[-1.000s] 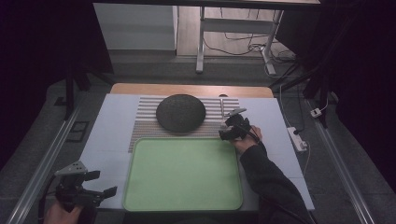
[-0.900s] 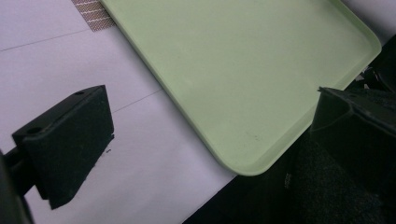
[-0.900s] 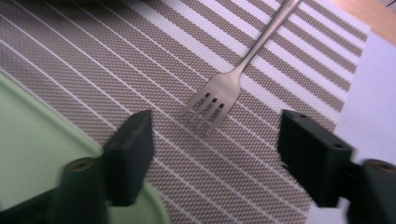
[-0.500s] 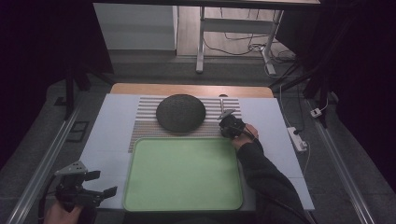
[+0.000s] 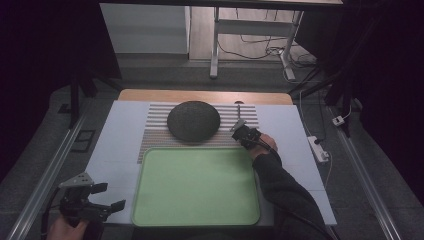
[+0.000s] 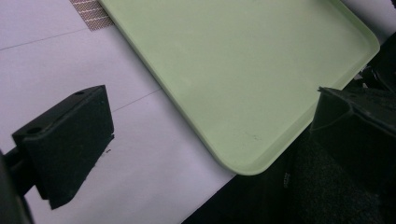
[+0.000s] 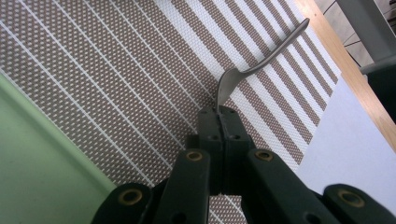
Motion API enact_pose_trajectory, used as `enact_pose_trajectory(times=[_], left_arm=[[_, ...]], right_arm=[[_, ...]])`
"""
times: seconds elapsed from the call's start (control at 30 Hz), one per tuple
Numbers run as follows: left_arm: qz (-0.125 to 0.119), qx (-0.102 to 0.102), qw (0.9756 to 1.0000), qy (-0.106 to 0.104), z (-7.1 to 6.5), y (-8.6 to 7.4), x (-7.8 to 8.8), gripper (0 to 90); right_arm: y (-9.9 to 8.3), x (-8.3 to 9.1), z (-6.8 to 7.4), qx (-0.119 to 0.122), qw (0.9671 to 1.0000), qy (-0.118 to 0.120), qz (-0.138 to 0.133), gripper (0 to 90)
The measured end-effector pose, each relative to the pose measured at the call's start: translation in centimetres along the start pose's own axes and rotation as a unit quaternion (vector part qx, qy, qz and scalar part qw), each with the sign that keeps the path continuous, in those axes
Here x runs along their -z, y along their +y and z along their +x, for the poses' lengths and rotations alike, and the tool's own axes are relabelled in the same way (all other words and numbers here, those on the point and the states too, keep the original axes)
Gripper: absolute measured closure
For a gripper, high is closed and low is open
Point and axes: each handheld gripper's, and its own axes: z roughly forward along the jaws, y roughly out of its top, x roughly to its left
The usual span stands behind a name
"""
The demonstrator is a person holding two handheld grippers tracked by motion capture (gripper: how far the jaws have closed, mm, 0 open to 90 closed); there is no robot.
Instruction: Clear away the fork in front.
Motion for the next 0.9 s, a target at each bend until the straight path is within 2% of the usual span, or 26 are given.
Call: enact_pose_trajectory(times=[0.13,0.27,0.57,0.7,0.73,0.8,0.9], left_arm=[[-0.001,0.001,1.0000,0.000,0.0,0.0,0.0,0.0],[-0.001,0.000,1.0000,0.000,0.0,0.0,0.0,0.0],[-0.002,-0.001,1.0000,0.000,0.0,0.0,0.0,0.0],[-0.002,-0.002,1.0000,0.000,-0.1,0.0,0.1,0.0],[-0.002,-0.002,1.0000,0.000,-0.1,0.0,0.1,0.0],[-0.002,-0.002,1.0000,0.001,-0.1,0.0,0.1,0.0],[-0.004,-0.003,1.0000,-0.001,-0.1,0.0,0.1,0.0]], right_arm=[[0.1,0.6,-0.2,-0.015,0.9998,0.001,-0.010,90.0],[-0.1,1.3,-0.6,-0.025,0.9993,0.016,-0.022,90.0],[-0.4,3.8,-0.9,-0.021,0.9977,0.032,-0.055,90.0],[-0.6,5.2,-1.0,-0.032,0.9956,0.047,-0.074,90.0],[-0.7,5.9,-0.9,-0.039,0.9941,0.057,-0.084,90.0],[-0.8,6.2,-0.9,-0.043,0.9934,0.062,-0.087,90.0],[-1.0,7.7,-0.8,-0.061,0.9887,0.087,-0.106,90.0]])
